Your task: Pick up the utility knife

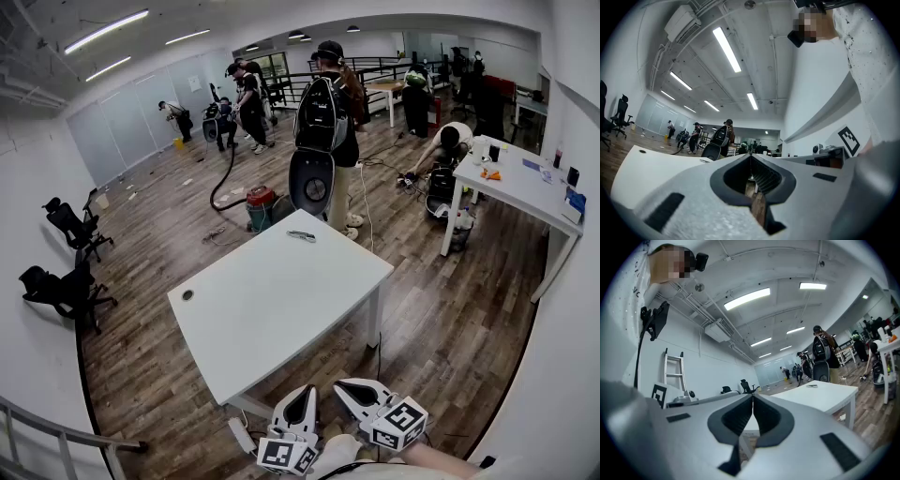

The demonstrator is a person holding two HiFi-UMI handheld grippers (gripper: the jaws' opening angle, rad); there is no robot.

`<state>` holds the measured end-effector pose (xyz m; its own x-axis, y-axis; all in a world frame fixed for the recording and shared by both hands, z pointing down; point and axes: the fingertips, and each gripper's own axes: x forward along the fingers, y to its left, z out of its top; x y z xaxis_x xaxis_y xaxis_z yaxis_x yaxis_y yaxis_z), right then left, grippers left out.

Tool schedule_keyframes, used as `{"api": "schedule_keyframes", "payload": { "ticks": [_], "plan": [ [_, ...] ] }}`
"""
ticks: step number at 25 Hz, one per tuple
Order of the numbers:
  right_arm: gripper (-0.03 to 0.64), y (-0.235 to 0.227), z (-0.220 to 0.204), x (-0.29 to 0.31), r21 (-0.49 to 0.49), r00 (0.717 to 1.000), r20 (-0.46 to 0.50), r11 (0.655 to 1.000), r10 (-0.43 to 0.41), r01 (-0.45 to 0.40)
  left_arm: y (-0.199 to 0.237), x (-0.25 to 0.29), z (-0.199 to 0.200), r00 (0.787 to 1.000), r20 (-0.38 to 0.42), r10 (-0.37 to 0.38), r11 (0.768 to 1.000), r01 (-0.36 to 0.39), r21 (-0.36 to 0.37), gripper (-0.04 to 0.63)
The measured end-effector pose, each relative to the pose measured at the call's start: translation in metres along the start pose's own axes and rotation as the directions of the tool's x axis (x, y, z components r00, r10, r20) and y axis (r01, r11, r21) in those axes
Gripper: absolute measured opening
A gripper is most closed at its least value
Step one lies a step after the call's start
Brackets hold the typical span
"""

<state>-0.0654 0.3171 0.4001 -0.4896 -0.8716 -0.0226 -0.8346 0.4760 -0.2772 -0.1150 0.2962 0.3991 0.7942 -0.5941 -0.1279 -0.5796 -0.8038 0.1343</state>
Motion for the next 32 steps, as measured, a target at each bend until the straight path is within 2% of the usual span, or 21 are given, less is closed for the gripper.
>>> {"api": "schedule_keyframes", "payload": {
  "ticks": [4,9,21,26,32],
  "plan": [
    [0.008,-0.008,-0.005,0.006,0.010,1.000,-0.008,1.000,-0.012,0.012,0.006,0.010,0.001,1.000,0.000,0.020,0.999,-0.020,-0.031,0.009],
    [0.008,-0.010,0.003,0.029,0.001,1.000,0.015,1.000,-0.009,0.009,0.018,0.025,0.004,1.000,0.002,-0.016,1.000,0.016,-0.014,0.008],
    [0.008,-0.042,0.023,0.087,-0.008,0.999,0.045,1.000,-0.029,0.029,0.070,0.074,0.016,0.998,0.024,-0.051,0.999,0.051,-0.008,0.008],
    [0.008,-0.057,0.023,0.110,-0.006,0.998,0.045,0.999,-0.052,0.053,0.093,0.091,0.013,1.000,0.020,-0.021,0.999,0.021,0.035,0.008],
    [0.008,-0.075,0.021,0.140,-0.041,0.997,0.039,0.996,-0.073,0.074,0.127,0.107,0.014,0.999,0.044,0.013,0.999,-0.014,0.032,0.008]
  ]
}}
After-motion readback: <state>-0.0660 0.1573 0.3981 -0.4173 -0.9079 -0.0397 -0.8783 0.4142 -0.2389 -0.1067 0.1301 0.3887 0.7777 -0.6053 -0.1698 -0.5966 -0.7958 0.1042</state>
